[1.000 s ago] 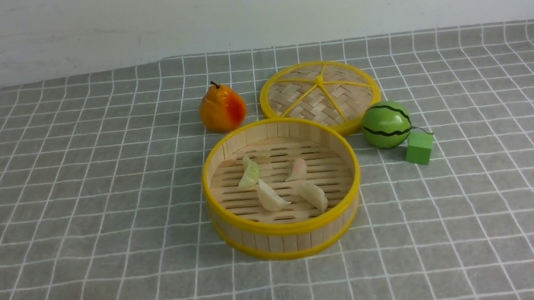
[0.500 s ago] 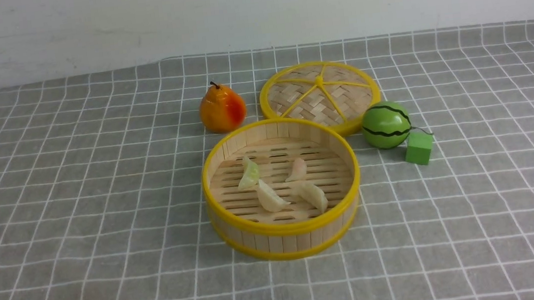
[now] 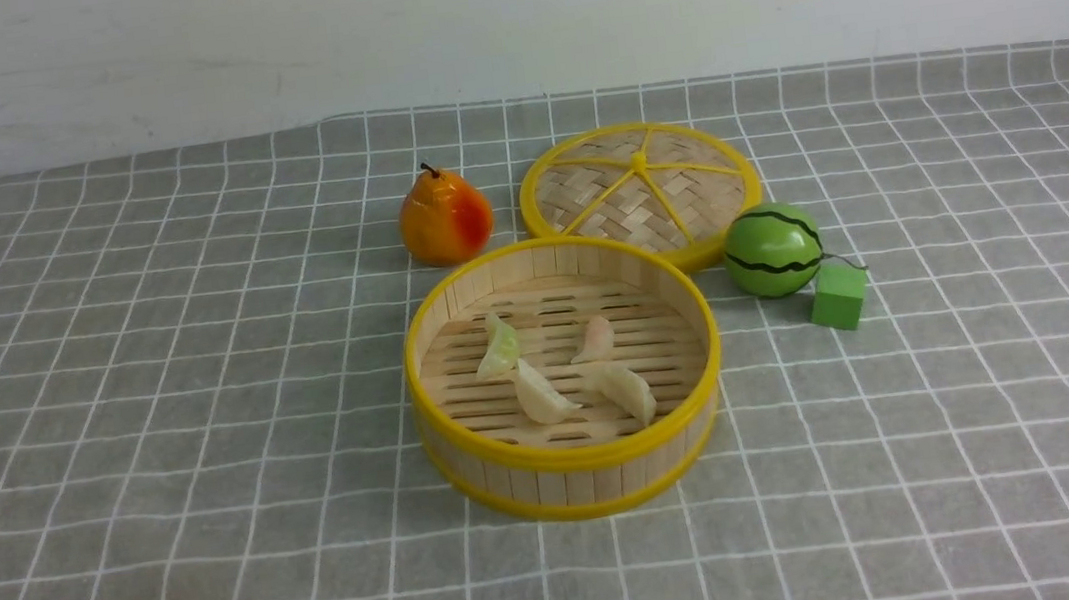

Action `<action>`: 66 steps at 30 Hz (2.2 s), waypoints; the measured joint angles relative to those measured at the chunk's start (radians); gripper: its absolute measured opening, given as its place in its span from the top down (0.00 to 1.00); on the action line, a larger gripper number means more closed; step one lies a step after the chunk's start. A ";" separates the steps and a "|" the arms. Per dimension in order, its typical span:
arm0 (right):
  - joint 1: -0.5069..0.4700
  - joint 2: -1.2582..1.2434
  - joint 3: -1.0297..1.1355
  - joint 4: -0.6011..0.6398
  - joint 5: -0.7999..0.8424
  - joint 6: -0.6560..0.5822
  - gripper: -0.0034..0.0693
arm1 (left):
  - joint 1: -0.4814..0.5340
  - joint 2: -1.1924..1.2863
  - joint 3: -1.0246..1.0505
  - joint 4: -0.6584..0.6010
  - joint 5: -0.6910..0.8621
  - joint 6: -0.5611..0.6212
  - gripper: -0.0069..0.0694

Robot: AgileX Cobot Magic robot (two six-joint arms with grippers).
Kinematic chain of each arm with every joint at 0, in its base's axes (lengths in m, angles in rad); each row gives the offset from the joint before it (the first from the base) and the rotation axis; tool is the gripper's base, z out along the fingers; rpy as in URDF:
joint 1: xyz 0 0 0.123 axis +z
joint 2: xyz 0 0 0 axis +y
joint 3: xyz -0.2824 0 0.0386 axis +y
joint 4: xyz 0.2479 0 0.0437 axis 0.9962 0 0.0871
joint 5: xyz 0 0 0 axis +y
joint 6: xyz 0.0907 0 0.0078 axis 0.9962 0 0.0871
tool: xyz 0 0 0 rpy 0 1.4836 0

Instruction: Put the dumplings into the steamer on the table with the grey tablecloth.

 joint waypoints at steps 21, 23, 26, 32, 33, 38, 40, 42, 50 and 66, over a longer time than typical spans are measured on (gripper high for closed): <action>0.000 0.000 0.000 0.001 0.000 0.000 0.94 | 0.155 0.000 0.171 0.062 -0.374 -0.018 0.89; 0.000 0.000 0.000 0.001 0.000 0.000 0.94 | 0.247 0.000 0.208 0.062 -0.442 -0.018 0.93; 0.000 0.000 0.000 0.001 0.000 0.000 0.94 | 0.362 -0.008 0.262 0.062 -0.502 -0.018 0.93; 0.000 0.000 0.000 0.001 0.000 0.000 0.94 | 0.539 -0.024 0.396 0.039 -0.526 -0.018 0.93; 0.000 0.000 0.000 0.001 0.000 0.000 0.94 | 0.553 -0.024 0.418 0.031 -0.525 -0.018 0.93; 0.000 0.000 0.000 0.001 0.000 0.000 0.93 | 0.565 -0.024 0.442 0.031 -0.488 -0.019 0.93; 0.000 0.000 0.000 0.001 0.000 0.000 0.93 | 0.565 -0.024 0.442 0.031 -0.467 -0.019 0.93; 0.000 0.000 0.000 0.001 0.000 0.000 0.92 | 0.565 -0.024 0.442 0.031 -0.449 -0.019 0.93; 0.000 0.000 0.000 0.001 0.000 0.000 0.91 | 0.565 -0.024 0.444 0.025 -0.358 -0.019 0.93; 0.000 0.000 0.000 0.001 0.000 0.000 0.88 | 0.565 -0.024 0.444 0.025 -0.356 -0.019 0.93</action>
